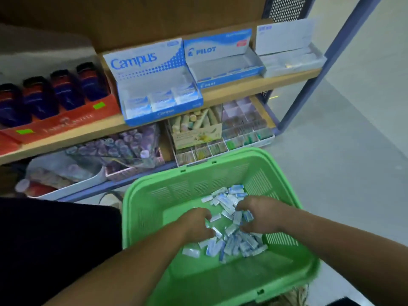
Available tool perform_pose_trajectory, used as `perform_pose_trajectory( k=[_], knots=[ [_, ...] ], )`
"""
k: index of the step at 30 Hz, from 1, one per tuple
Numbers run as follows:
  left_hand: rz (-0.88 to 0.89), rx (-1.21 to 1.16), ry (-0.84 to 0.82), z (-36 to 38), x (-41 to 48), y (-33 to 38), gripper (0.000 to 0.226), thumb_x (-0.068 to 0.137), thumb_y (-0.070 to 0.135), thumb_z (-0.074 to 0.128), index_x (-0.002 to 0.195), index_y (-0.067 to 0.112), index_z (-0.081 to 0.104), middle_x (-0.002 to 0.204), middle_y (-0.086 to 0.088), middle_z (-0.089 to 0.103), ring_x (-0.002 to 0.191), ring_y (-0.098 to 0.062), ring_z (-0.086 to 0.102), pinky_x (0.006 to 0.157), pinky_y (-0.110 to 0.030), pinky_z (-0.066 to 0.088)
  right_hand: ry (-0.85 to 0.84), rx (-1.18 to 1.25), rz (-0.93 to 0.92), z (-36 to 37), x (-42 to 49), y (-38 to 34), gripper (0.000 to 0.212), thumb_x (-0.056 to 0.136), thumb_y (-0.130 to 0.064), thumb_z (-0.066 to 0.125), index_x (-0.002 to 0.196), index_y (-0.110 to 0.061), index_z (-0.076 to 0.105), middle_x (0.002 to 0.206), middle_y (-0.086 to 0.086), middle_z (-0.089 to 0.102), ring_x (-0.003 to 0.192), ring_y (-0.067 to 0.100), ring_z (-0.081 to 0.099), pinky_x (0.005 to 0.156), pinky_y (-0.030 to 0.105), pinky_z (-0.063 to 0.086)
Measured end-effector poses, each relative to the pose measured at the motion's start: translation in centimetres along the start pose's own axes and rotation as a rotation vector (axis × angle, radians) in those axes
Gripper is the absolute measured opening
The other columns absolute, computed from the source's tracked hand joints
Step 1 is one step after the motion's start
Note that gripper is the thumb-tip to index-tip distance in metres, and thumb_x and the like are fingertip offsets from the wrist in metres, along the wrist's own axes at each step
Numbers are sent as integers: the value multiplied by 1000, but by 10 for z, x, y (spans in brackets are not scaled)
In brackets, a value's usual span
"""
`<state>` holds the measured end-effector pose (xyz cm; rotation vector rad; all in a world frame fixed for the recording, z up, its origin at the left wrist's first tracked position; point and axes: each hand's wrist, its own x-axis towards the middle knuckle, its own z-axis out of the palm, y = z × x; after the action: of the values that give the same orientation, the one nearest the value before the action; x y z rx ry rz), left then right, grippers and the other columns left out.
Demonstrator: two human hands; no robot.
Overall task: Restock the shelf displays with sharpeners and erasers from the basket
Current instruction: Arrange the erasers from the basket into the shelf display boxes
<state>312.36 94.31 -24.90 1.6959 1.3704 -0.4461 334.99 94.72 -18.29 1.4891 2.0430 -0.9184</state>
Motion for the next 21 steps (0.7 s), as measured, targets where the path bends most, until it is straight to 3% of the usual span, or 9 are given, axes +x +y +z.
perform_pose_trajectory(
  k=[3, 6, 9, 14, 16, 21],
  knots=[
    [51, -64, 133, 29, 16, -21, 73, 79, 49, 77, 144, 26, 52, 145, -2, 50, 131, -22, 49, 108, -32, 42, 43, 193, 78, 25, 22, 2, 91, 79, -56, 79, 154, -24, 38, 155, 4, 40, 137, 24, 45, 113, 34, 40],
    [109, 111, 90, 41, 22, -42, 94, 70, 60, 78, 153, 37, 40, 166, 0, 22, 149, -27, 24, 117, -42, 29, -114, 304, 102, 52, 32, 4, 107, 71, -54, 87, 157, -26, 32, 163, 5, 26, 143, 26, 39, 116, 35, 35],
    [130, 225, 37, 51, 20, -44, 101, 70, 61, 79, 156, 44, 29, 166, 4, 5, 149, -27, 15, 115, -51, 27, -104, 281, 158, 73, 37, 7, 112, 67, -50, 91, 158, -31, 28, 163, 3, 15, 146, 31, 30, 118, 42, 32],
    [175, 252, 95, 66, 19, -42, 104, 69, 62, 79, 155, 43, 25, 152, 4, 21, 137, -24, 27, 104, -41, 43, -100, -203, 160, 90, 49, 1, 131, 61, -63, 88, 159, -29, 6, 165, 12, 12, 149, 38, 21, 109, 53, 46],
    [168, 213, 79, 70, 21, -45, 110, 66, 62, 82, 156, 43, 22, 145, 4, 25, 132, -22, 28, 97, -38, 49, -118, -245, 134, 89, 51, 3, 131, 62, -67, 84, 159, -28, 4, 165, 13, 11, 148, 38, 22, 108, 52, 47],
    [88, 83, 80, 74, 28, -37, 119, 63, 69, 82, 159, 40, 17, 147, 4, 25, 133, -23, 24, 104, -42, 46, -85, -232, 81, 80, 60, 16, 118, 65, -56, 88, 156, -30, 17, 160, 13, 21, 145, 34, 27, 113, 50, 42]
  ],
)
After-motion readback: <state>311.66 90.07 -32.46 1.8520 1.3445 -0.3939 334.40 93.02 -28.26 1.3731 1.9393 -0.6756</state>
